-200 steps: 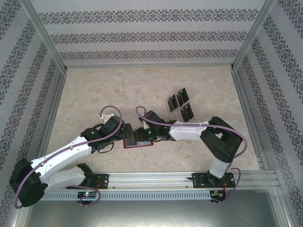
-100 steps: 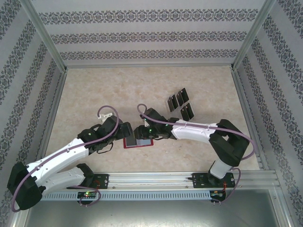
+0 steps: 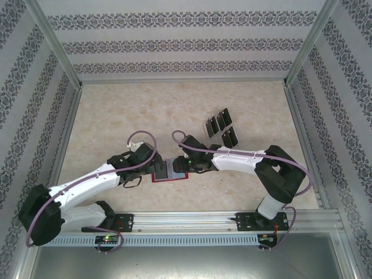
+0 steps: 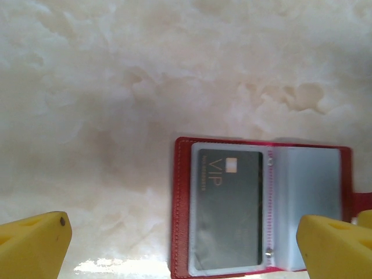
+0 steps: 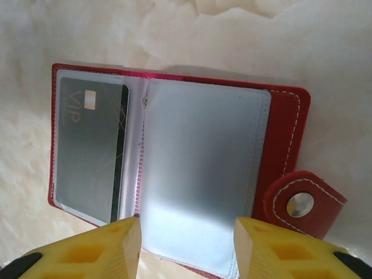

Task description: Put the credit cards into the card holder

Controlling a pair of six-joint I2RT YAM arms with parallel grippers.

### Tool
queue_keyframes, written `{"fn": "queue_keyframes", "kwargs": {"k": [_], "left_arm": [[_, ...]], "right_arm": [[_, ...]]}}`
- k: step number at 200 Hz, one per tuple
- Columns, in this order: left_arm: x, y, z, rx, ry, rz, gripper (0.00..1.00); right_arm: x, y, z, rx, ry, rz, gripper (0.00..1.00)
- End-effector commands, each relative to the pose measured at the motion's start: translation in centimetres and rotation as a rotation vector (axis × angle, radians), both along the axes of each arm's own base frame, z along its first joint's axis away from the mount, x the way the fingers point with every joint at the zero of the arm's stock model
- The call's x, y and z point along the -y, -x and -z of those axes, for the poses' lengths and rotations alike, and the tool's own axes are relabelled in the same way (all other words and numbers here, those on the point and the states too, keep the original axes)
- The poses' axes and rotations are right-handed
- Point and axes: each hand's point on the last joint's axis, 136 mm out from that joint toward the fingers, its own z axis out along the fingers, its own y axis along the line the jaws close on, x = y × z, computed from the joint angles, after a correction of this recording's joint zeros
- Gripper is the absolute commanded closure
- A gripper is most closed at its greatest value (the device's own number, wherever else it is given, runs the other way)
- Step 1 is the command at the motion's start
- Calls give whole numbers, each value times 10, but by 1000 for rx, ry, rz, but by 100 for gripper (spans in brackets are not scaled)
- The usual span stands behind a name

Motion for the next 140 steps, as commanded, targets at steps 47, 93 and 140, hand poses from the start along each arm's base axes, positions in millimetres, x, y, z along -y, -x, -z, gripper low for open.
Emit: {"fn": "queue_keyframes", "kwargs": {"k": [47, 93, 140], "left_arm": [[-19, 12, 48, -131, -131, 21, 0], [-19, 13, 60, -154, -137, 28, 0], [-18, 17, 76, -184, -135, 27, 0]], "right_arm": [[-1, 6, 15, -16, 26, -13, 54], [-5, 7, 23, -39, 19, -17, 53], [-18, 11, 23, -61, -13, -42, 54]]}}
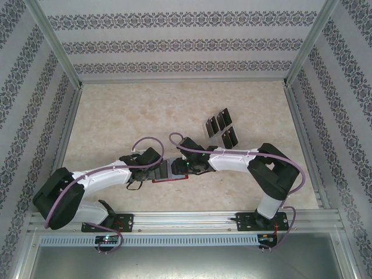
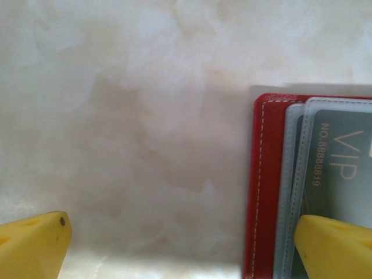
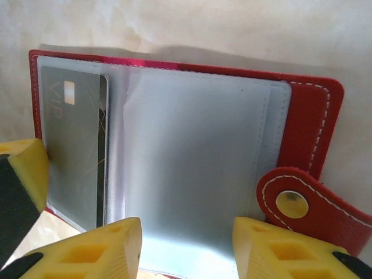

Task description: Put the credit cards into the card holder

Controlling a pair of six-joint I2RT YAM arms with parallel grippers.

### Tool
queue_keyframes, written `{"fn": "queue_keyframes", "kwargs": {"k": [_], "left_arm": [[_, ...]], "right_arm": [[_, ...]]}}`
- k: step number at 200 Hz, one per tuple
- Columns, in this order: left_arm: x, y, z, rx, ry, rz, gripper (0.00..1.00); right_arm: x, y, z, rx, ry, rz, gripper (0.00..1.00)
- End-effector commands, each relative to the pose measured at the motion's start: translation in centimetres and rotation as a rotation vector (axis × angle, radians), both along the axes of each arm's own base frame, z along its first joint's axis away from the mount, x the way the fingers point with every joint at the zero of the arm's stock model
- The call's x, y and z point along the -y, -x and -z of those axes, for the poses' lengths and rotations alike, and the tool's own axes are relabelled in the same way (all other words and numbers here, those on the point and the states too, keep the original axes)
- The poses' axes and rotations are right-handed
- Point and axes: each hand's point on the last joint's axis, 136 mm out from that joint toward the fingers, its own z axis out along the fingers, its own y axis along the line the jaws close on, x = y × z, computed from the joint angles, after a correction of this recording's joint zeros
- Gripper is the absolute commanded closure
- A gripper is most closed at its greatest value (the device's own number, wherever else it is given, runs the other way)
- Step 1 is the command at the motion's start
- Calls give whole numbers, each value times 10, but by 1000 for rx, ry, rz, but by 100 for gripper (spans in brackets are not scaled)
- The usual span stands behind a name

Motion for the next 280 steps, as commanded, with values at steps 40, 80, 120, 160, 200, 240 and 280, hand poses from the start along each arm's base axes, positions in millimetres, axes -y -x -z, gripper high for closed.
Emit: {"fn": "queue_keyframes", "kwargs": {"k": [40, 80, 120, 160, 200, 240, 280], "left_arm": [[-4, 8, 20, -44, -3, -4, 0], [-11, 5, 2, 15, 4, -42, 0], [-35, 5, -37, 160, 20, -154, 0], [-40, 6, -64, 237, 79, -187, 0], [-36, 7, -68, 243, 119, -187, 0], [-33, 7, -69, 250, 154, -192, 0], [-31, 6, -75, 266, 180, -195, 0]], "right_arm": [[-23, 8, -2, -36, -57, -31, 54], [-30, 7, -10, -34, -86, -32, 54], [-35, 5, -16, -31, -103, -30, 54], [-41, 4, -17, -35, -105, -35, 54], [-54, 2, -17, -40, -111, -47, 54], [-66, 2, -21, -37, -117, -61, 54], [-81, -2, -29, -32, -138, -75, 54]]}}
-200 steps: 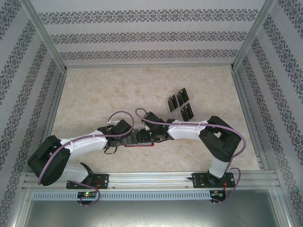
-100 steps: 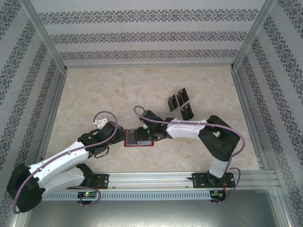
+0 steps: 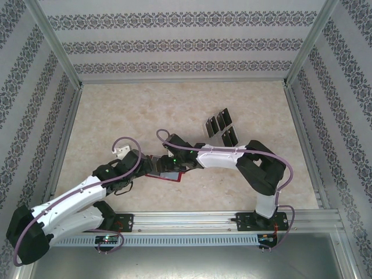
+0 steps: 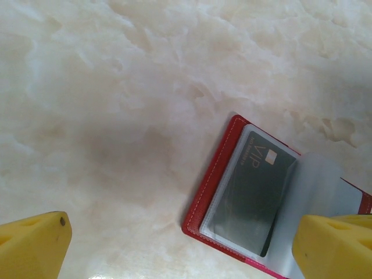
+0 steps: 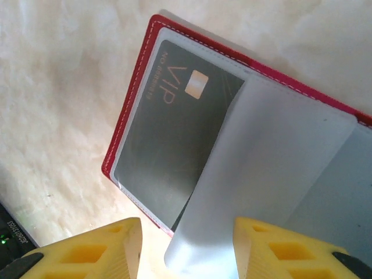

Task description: Put the credit cards into the card holder

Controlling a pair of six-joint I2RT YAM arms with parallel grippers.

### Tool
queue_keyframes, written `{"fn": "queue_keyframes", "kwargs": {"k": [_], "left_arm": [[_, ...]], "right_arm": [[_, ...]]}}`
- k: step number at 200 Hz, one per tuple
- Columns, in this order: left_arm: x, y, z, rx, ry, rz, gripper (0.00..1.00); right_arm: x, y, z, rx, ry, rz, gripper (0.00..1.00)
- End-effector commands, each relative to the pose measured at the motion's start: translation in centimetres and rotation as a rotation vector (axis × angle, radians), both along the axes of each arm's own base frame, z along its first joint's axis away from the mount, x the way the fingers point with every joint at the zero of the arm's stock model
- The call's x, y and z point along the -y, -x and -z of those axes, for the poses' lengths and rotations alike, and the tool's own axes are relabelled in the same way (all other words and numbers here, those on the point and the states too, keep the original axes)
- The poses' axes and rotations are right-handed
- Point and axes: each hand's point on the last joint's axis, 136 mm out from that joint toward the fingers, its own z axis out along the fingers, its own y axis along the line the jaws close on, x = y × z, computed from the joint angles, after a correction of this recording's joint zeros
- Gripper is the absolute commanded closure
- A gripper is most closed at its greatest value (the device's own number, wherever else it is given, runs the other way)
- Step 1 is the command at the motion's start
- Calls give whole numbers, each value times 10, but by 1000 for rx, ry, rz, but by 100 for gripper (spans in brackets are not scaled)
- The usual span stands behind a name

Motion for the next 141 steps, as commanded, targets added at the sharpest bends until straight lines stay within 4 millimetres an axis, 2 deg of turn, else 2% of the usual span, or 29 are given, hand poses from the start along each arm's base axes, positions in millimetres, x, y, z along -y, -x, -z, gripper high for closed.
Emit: {"fn": "queue_keyframes", "kwargs": {"k": [1, 56, 96, 119, 141], "left_arm": [[-5, 3, 0, -4, 17, -26, 0], [-10, 4, -20, 46, 36, -43, 0], [-17, 6, -32, 84, 50, -69, 0], [-20, 7, -36, 89, 35, -73, 0], [-24, 7, -36, 91, 12, -77, 0]], "right_arm": [[-15, 0, -7, -9, -20, -16, 54], [-60, -16, -15, -14, -63, -53, 54], [-89, -36, -39, 18, -114, -67, 54], [-85, -46, -50, 45, -112, -43, 54], [-56, -46, -47, 47, -64, 8, 53]]}}
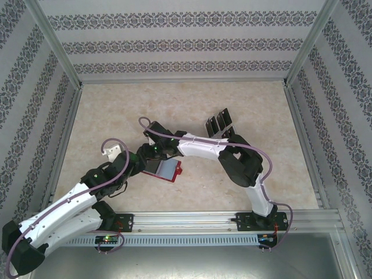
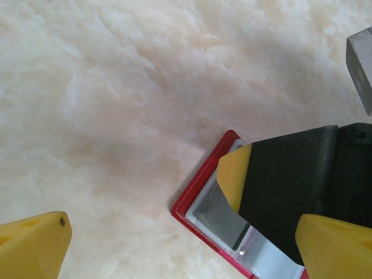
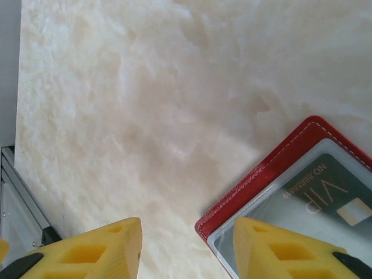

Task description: Put the credit cards into the card holder

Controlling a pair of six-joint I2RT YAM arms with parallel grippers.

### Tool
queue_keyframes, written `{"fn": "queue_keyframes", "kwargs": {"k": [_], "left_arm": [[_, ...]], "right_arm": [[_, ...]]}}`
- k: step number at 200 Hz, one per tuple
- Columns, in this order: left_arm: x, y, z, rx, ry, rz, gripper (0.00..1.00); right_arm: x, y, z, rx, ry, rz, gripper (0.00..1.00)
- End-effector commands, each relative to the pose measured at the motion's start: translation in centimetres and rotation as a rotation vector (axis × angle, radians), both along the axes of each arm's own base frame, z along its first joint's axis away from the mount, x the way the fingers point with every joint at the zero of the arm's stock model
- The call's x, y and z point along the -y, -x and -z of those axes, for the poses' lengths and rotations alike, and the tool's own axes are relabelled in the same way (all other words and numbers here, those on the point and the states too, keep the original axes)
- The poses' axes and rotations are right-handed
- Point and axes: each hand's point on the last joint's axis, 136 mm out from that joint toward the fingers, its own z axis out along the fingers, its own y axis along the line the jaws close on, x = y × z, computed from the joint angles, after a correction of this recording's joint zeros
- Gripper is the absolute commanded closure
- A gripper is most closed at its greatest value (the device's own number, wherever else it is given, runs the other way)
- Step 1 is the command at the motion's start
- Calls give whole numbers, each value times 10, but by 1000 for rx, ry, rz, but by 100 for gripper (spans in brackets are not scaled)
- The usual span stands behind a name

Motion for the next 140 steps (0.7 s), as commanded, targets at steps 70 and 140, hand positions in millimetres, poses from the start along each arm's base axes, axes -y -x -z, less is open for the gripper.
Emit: {"fn": "queue_keyframes", "kwargs": {"k": [70, 140], "left_arm": [[2, 0, 19, -81, -64, 22, 0], [14, -8, 22, -120, -100, 69, 0]], "right_arm": [[94, 39, 10, 21, 84, 108, 53], [125, 41, 53, -5, 144, 171, 53]]}}
